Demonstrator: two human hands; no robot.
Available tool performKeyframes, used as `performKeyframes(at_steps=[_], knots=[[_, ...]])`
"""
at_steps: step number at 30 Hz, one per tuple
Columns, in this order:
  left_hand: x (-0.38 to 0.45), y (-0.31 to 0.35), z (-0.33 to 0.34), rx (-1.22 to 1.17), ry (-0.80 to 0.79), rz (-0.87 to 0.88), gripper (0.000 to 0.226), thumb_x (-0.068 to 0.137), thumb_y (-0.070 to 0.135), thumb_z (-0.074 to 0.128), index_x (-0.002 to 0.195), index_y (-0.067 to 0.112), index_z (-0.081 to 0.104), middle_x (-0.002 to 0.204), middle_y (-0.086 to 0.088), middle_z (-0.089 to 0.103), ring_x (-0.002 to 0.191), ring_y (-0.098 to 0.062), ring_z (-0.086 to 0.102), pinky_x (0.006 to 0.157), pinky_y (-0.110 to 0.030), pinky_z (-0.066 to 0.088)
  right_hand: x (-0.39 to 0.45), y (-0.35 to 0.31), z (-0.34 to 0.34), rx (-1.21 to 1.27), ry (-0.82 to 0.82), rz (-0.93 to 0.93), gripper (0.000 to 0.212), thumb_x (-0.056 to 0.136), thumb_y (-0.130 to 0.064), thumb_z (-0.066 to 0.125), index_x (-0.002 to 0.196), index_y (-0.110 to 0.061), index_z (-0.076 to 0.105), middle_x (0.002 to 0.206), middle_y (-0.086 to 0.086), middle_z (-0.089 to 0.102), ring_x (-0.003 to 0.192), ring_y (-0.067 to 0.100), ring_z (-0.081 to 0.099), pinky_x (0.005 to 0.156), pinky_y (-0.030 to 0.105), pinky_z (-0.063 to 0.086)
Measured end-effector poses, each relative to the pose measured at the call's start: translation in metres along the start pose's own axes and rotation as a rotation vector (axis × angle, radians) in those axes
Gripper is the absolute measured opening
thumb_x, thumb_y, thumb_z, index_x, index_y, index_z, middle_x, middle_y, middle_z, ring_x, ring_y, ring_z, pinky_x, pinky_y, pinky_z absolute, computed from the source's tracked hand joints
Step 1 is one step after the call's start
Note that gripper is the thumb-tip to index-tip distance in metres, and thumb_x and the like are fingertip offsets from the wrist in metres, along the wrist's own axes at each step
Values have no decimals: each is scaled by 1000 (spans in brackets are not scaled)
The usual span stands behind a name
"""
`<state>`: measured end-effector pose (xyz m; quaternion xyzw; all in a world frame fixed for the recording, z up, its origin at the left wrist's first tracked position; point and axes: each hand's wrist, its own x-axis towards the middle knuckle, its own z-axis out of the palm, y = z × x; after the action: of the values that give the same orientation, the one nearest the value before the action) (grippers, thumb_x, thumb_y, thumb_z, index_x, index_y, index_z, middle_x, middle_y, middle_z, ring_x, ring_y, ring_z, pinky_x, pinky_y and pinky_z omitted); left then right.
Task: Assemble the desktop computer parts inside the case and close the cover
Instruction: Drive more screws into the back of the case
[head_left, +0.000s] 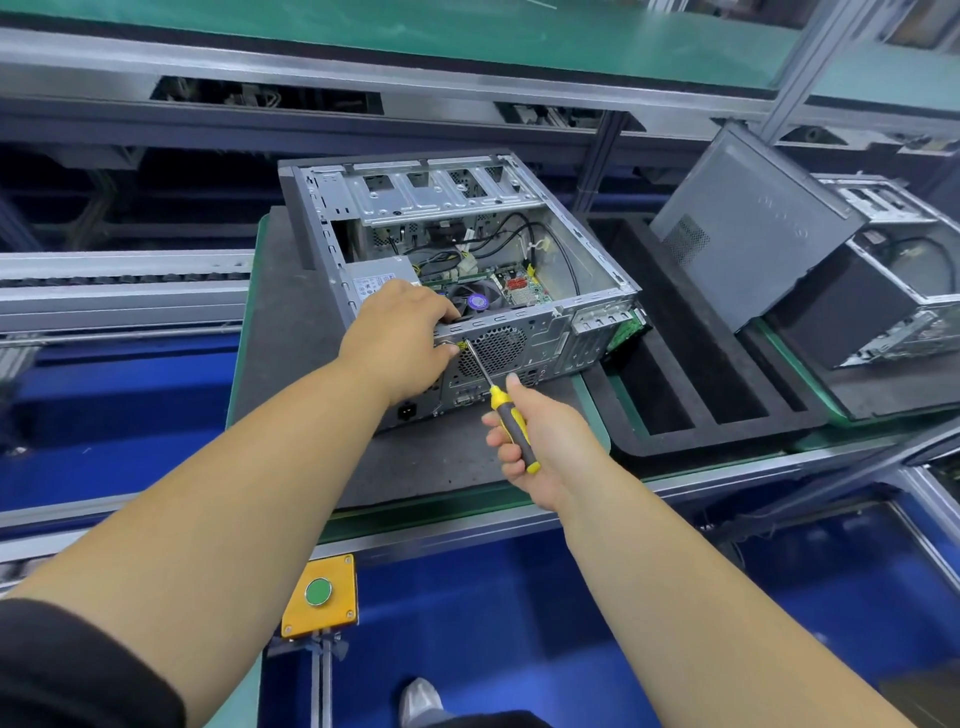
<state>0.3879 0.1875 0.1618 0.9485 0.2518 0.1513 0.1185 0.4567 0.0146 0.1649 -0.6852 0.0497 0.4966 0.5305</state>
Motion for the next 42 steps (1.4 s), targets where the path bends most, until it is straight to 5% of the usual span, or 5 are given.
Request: performKeyframes(at_steps=[16,24,29,38,42], knots=[[1,2,3,9,17,-21,33,89,37,64,120,26,61,116,5,61,117,-23,40,98,-36,36,-6,-9,-6,-9,-71,29,46,101,-46,50,85,-5,66,59,1,52,41,6,36,38,16,28],[1,2,3,-1,15,-31,33,89,37,64,120,26,61,117,6,61,119,-22,38,99,-35,33,4,15,-9,-780,379,-620,38,97,-43,54,78,-11,61,68,7,64,65,26,60,63,38,50],[2,2,3,10,11,-24,33,89,37,64,120,26,60,117,5,61,118,-23,39,99,-35,34,3,-3,1,-102,-2,-32,50,106,-39,40,80,-5,66,49,-2,48,35,7,35,36,17,29],[0,3,3,3,24,-25,33,89,37,64,120,25,61,117,6,61,118,-22,40,98,-35,36,5,11,2,-399,250,-416,34,97,-37,60,83,-6,62,57,-3,55,40,7,46,43,21,40],[1,3,3,-1,19,-34,33,90,37,64,120,27,61,117,6,61,119,-22,39,98,-35,35,5,1,8,-82,68,-20,53,106,-43,37,80,-8,67,49,-3,49,38,9,37,40,21,31]])
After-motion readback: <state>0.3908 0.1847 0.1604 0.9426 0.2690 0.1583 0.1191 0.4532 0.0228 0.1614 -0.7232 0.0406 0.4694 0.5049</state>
